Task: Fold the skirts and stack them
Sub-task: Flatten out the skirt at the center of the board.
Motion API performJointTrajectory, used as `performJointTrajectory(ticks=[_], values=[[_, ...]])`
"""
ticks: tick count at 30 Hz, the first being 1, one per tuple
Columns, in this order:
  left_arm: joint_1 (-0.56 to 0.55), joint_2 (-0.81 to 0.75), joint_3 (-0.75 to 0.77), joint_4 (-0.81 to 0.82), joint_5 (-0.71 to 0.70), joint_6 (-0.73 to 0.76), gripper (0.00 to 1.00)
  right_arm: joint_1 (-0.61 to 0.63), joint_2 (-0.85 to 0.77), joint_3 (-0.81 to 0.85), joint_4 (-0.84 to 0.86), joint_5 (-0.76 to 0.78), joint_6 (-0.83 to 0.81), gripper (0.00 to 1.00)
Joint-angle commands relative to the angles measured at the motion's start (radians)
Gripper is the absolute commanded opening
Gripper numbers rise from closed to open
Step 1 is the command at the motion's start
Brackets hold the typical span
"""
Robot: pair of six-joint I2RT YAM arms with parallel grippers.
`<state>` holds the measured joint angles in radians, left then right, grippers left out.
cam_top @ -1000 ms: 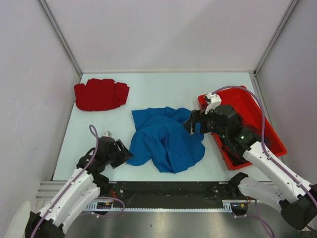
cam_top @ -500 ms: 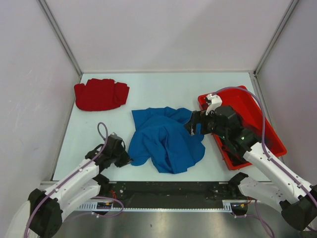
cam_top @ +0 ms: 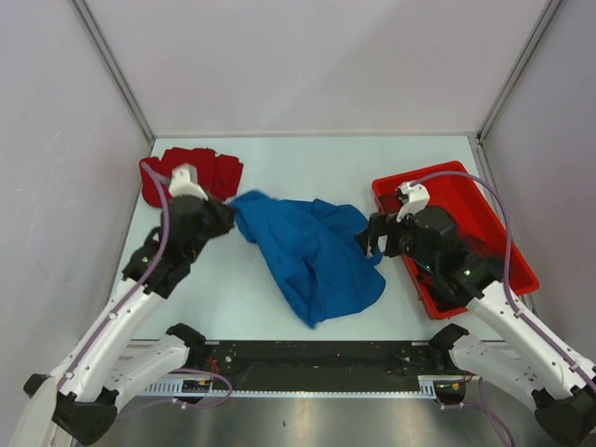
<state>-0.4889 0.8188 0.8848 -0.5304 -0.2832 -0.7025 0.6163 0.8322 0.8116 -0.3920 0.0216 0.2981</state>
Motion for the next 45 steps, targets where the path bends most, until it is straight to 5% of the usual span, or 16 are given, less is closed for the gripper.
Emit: performJointTrajectory(ticks=[1, 8, 11, 13, 17, 20, 24, 26, 32, 37, 40, 45], values=[[0.001, 0.083, 0.274, 0.3, -0.047, 0.273, 0.0, 0.005, -0.083, 0.001, -0.002, 0.093, -0.007, 1.0], [-0.016, 0.539, 1.065, 0.052, 0.396, 0.546, 0.0, 0.002, -0.22, -0.014, -0.059, 0.219, 0.016, 1.0], [-0.074, 0.638, 1.186, -0.046, 0.599, 0.613, 0.0, 0.002, -0.266, -0.029, -0.054, 0.241, 0.035, 1.0], [-0.129, 0.631, 1.125, -0.036, 0.711, 0.662, 0.0, 0.0, -0.289, -0.035, -0.057, 0.245, 0.038, 1.0], [-0.237, 0.41, 0.574, 0.192, 0.691, 0.664, 0.0, -0.001, -0.291, -0.037, -0.067, 0.281, 0.045, 1.0], [-0.277, 0.222, 0.168, 0.422, 0.711, 0.528, 0.0, -0.006, -0.268, -0.037, -0.065, 0.299, 0.049, 1.0], [-0.289, 0.042, -0.148, 0.434, 0.523, 0.26, 0.0, -0.013, -0.18, -0.037, -0.058, 0.272, 0.039, 1.0], [-0.292, -0.003, -0.213, 0.342, 0.388, 0.171, 0.0, -0.015, -0.09, -0.035, -0.045, 0.218, 0.05, 1.0], [-0.292, -0.115, -0.345, 0.096, 0.316, 0.025, 0.0, 0.016, 0.151, -0.035, -0.041, 0.011, 0.056, 1.0], [-0.292, -0.246, -0.301, -0.078, 0.102, -0.018, 0.0, 0.071, 0.327, -0.035, -0.004, -0.032, 0.029, 0.98], [-0.29, -0.268, -0.268, -0.161, -0.016, -0.06, 0.0, 0.135, 0.395, -0.035, 0.005, 0.113, -0.007, 0.96], [-0.29, -0.248, -0.251, -0.164, -0.011, -0.077, 0.0, 0.24, 0.53, -0.043, 0.145, 0.29, -0.024, 0.93]])
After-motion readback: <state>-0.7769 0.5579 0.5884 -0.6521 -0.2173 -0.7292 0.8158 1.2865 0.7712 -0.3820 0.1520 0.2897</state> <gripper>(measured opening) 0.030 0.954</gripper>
